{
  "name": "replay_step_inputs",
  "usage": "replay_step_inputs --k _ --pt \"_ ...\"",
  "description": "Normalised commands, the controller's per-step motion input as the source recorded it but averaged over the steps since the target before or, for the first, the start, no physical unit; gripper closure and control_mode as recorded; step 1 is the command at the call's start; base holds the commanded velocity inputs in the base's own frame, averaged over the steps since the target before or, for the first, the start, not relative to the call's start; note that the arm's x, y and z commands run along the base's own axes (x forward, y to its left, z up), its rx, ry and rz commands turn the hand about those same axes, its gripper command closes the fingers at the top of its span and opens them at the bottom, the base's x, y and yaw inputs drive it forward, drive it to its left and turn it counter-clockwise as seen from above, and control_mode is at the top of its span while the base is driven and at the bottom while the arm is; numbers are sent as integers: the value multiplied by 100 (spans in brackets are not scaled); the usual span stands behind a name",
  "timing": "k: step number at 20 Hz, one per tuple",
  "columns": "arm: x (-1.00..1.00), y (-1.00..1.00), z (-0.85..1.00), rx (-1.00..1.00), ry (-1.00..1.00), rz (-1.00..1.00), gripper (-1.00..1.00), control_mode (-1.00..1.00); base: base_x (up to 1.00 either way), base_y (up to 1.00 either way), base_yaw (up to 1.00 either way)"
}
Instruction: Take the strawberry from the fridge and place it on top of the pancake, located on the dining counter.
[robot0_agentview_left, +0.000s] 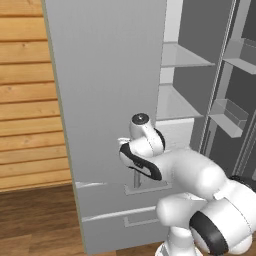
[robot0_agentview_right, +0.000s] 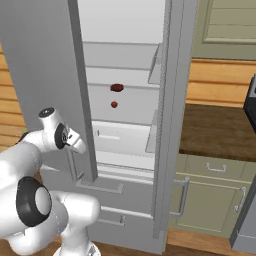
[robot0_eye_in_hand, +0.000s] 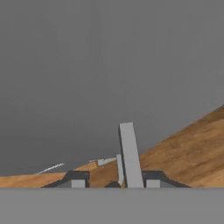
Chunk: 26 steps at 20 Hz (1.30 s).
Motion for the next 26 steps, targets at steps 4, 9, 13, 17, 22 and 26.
replay_step_inputs --k 4,9,13,17,22,26 --pt "-83 34 -20 -1 5 -8 100 -100 0 0 0" --pt "-85 46 -23 -2 5 -7 100 -100 0 0 0" --pt "-74 60 -14 0 0 -9 100 -100 0 0 0" --pt "-71 72 -6 0 -1 -12 100 -100 0 0 0" --pt "-47 74 1 -9 -1 -15 -100 -100 0 0 0" --pt "-23 27 13 -19 2 -25 -100 -100 0 0 0"
